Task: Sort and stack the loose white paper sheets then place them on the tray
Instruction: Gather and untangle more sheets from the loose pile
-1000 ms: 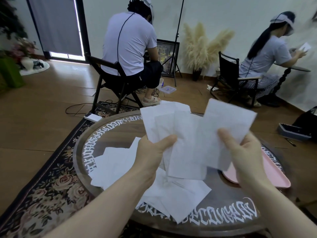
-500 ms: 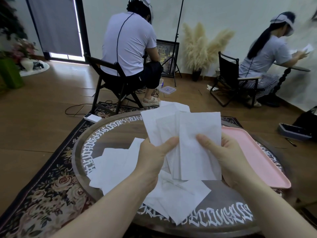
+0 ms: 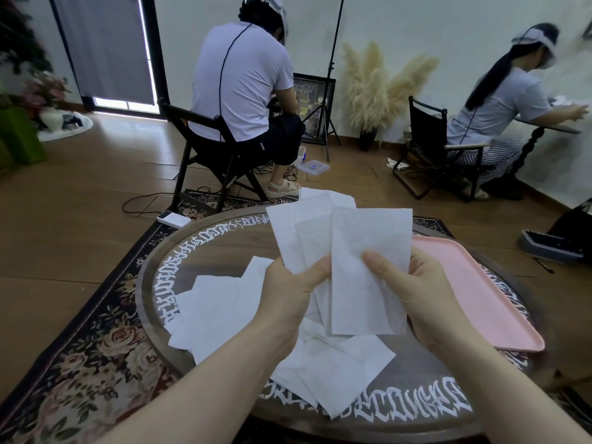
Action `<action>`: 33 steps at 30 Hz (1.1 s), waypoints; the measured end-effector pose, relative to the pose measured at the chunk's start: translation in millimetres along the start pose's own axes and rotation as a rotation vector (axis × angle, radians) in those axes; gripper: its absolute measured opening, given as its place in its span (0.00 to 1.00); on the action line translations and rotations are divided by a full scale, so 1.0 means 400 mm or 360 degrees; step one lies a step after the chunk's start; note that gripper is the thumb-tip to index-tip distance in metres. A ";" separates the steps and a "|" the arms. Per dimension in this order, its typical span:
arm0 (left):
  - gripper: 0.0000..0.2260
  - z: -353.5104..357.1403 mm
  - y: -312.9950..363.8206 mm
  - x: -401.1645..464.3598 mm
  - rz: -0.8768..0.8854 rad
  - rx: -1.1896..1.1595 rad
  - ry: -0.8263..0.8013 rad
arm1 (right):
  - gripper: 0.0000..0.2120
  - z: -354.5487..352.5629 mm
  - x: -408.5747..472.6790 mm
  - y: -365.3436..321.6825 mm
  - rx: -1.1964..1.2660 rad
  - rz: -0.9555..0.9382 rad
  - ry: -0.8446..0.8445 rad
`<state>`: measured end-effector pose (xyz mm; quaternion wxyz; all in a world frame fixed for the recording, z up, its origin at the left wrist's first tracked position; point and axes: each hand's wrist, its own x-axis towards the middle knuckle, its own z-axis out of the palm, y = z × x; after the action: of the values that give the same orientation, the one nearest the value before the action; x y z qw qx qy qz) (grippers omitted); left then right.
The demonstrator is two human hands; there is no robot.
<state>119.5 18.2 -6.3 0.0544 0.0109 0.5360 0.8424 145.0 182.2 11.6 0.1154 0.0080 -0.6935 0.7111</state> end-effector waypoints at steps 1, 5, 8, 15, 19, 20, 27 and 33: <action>0.25 0.000 0.000 0.000 -0.0002 -0.0006 -0.0001 | 0.17 0.000 0.000 -0.002 -0.0009 0.0002 -0.0001; 0.26 -0.002 0.001 0.001 -0.0005 -0.0022 0.0013 | 0.21 -0.002 -0.002 -0.007 -0.0029 0.0029 -0.0011; 0.25 0.000 0.001 -0.001 -0.0008 -0.0012 0.0017 | 0.20 -0.003 -0.003 -0.008 -0.0016 0.0041 -0.0017; 0.24 0.002 0.008 -0.005 -0.0068 -0.0077 0.0001 | 0.16 0.002 -0.004 -0.004 0.0024 0.0051 -0.0006; 0.23 0.002 0.005 -0.006 -0.0029 -0.0034 -0.0060 | 0.16 0.002 -0.005 -0.006 0.0028 0.0051 -0.0009; 0.23 0.002 0.004 -0.005 -0.0020 -0.0031 -0.0059 | 0.17 0.002 -0.006 -0.005 0.0051 0.0053 -0.0012; 0.24 -0.002 0.021 -0.001 0.0014 -0.0131 -0.0097 | 0.32 0.007 -0.011 -0.012 0.0172 0.0095 -0.0064; 0.23 0.001 0.014 -0.014 0.0193 0.0288 0.0095 | 0.29 0.018 -0.019 0.006 -0.0016 -0.0123 -0.0006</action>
<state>124.7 15.6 -0.8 -0.0140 0.0232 0.6097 0.7922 150.8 173.7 8.0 0.1414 0.0355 -0.6964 0.7027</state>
